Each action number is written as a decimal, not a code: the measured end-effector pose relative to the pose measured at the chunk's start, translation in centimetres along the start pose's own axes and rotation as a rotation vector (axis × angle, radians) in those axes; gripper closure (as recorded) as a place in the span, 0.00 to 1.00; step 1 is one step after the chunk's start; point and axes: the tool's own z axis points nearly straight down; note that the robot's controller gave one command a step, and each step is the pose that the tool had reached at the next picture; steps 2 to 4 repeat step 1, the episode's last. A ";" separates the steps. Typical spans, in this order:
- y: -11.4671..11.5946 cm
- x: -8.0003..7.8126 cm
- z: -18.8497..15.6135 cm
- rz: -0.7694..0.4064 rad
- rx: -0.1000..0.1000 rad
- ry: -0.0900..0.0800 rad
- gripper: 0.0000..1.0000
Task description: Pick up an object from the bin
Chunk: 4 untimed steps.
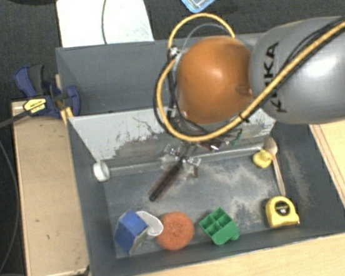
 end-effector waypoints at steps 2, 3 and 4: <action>-1.7 2.5 -3.5 -0.021 -0.004 0.003 1.00; -1.7 2.5 -3.5 -0.021 -0.004 0.003 1.00; -1.7 2.5 -3.5 -0.021 -0.004 0.003 1.00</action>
Offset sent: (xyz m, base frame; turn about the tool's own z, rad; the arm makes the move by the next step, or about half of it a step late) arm -0.0058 -0.0120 -0.0689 -0.1015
